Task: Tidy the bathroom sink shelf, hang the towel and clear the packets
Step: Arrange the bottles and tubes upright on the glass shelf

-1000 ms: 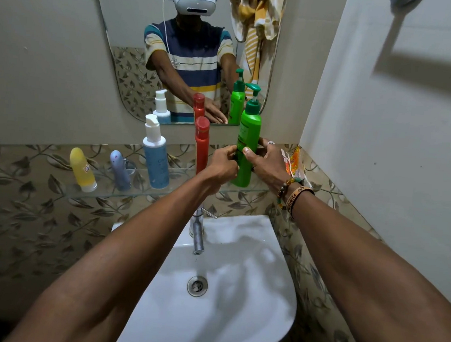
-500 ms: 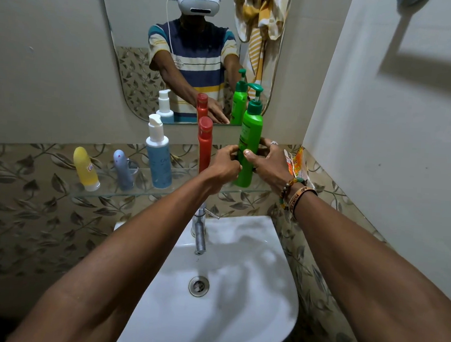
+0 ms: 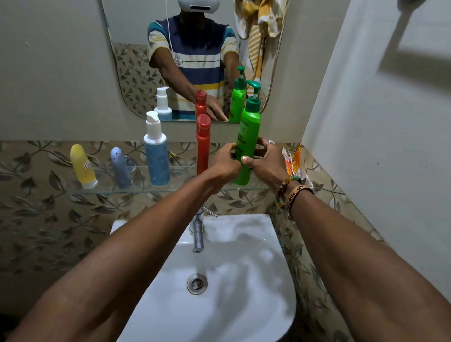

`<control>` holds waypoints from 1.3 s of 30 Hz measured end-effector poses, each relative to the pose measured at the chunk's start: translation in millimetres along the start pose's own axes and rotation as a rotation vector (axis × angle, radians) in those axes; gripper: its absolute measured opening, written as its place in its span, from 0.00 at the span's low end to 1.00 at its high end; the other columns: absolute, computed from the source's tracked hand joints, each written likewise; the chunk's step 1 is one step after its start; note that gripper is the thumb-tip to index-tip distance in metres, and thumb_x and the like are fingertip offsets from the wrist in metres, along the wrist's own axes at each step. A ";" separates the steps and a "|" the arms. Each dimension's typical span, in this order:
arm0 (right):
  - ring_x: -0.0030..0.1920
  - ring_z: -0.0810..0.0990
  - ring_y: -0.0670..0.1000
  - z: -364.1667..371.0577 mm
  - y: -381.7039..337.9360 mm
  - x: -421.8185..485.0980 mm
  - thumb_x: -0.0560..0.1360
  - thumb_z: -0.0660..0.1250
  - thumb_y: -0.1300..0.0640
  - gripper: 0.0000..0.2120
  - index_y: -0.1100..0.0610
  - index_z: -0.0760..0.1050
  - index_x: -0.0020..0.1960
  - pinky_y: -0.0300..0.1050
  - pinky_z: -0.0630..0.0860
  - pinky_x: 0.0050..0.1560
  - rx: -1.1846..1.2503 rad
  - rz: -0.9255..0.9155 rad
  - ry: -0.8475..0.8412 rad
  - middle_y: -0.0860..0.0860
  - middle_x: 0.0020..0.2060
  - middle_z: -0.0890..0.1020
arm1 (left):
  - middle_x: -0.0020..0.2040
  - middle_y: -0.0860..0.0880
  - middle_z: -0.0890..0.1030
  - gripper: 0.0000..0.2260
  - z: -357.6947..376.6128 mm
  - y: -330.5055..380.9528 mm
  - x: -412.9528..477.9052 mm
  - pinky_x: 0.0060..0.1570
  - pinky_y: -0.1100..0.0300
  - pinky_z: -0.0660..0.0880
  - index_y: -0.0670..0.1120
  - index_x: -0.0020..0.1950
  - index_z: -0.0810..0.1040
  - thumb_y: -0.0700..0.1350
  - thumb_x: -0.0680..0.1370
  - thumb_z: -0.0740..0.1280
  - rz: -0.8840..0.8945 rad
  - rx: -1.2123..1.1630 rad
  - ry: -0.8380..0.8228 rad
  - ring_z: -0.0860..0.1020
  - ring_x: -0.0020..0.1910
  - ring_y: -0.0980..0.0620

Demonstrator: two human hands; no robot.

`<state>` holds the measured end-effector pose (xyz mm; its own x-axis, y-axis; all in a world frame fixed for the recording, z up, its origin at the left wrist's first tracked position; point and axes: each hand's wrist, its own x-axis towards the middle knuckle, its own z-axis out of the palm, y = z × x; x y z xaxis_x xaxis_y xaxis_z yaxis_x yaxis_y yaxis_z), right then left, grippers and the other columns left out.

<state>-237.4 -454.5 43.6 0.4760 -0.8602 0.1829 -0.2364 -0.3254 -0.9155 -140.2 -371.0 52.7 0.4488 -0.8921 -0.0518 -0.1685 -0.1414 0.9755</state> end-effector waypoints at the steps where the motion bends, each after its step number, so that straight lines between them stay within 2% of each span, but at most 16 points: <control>1: 0.58 0.82 0.54 0.1 0.4 0.5 0.71 0.75 0.64 0.29 0.57 0.72 0.70 0.56 0.79 0.61 -0.010 -0.002 0.003 0.54 0.60 0.82 | 0.69 0.41 0.74 0.25 -0.2 -0.2 0.2 0.64 0.41 0.75 0.43 0.75 0.66 0.30 0.79 0.63 -0.001 -0.001 -0.002 0.76 0.65 0.41; 11: 0.56 0.82 0.54 -2.9 3.8 2.8 0.70 0.76 0.66 0.27 0.58 0.74 0.67 0.56 0.81 0.58 0.036 0.013 -0.023 0.54 0.58 0.83 | 0.71 0.40 0.72 0.28 -2.9 -2.5 0.5 0.65 0.41 0.75 0.43 0.76 0.63 0.26 0.78 0.61 -0.017 -0.018 -0.004 0.75 0.67 0.40; 26: 0.58 0.82 0.55 -3.1 6.1 5.1 0.70 0.76 0.65 0.28 0.57 0.73 0.68 0.57 0.80 0.59 0.033 0.020 -0.032 0.55 0.59 0.83 | 0.71 0.41 0.73 0.28 -1.9 -3.4 2.5 0.64 0.42 0.76 0.44 0.76 0.63 0.29 0.78 0.64 -0.001 0.010 0.012 0.76 0.65 0.41; 29: 0.58 0.82 0.54 -2.8 7.1 5.4 0.70 0.76 0.65 0.27 0.58 0.74 0.68 0.56 0.80 0.60 0.035 0.024 -0.033 0.55 0.59 0.83 | 0.71 0.41 0.73 0.27 0.1 -3.4 2.5 0.63 0.45 0.76 0.43 0.76 0.64 0.30 0.78 0.65 0.017 0.022 0.022 0.76 0.64 0.43; 32: 0.58 0.82 0.55 -2.5 7.2 5.6 0.70 0.77 0.65 0.27 0.58 0.74 0.67 0.56 0.80 0.60 0.023 0.023 -0.031 0.55 0.59 0.83 | 0.68 0.42 0.75 0.25 2.8 -3.7 1.7 0.54 0.54 0.78 0.42 0.74 0.65 0.33 0.78 0.66 0.033 0.032 0.026 0.77 0.57 0.47; 35: 0.58 0.82 0.55 -2.1 6.7 5.1 0.70 0.77 0.65 0.27 0.59 0.74 0.67 0.56 0.79 0.60 0.014 0.031 -0.024 0.55 0.59 0.83 | 0.62 0.44 0.77 0.22 4.6 -4.9 1.6 0.42 0.63 0.76 0.41 0.72 0.68 0.34 0.79 0.66 0.045 0.057 0.033 0.77 0.50 0.51; 37: 0.59 0.81 0.55 -1.4 6.5 4.7 0.70 0.76 0.65 0.26 0.59 0.74 0.67 0.56 0.79 0.60 -0.001 0.034 -0.017 0.55 0.59 0.83 | 0.54 0.49 0.77 0.21 4.4 -6.1 1.3 0.38 0.65 0.74 0.41 0.71 0.69 0.35 0.79 0.67 0.041 0.089 0.040 0.77 0.44 0.56; 39: 0.58 0.81 0.54 -0.9 6.4 3.7 0.70 0.77 0.64 0.26 0.60 0.74 0.67 0.55 0.79 0.60 -0.012 0.039 -0.012 0.55 0.59 0.83 | 0.52 0.51 0.75 0.21 3.6 -8.4 1.9 0.39 0.64 0.74 0.41 0.71 0.69 0.35 0.78 0.67 0.031 0.119 0.040 0.77 0.44 0.56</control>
<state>-237.9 -460.1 38.6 0.4763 -0.8676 0.1431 -0.2646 -0.2966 -0.9176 -141.1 -373.1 43.7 0.4761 -0.8793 -0.0106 -0.2847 -0.1655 0.9442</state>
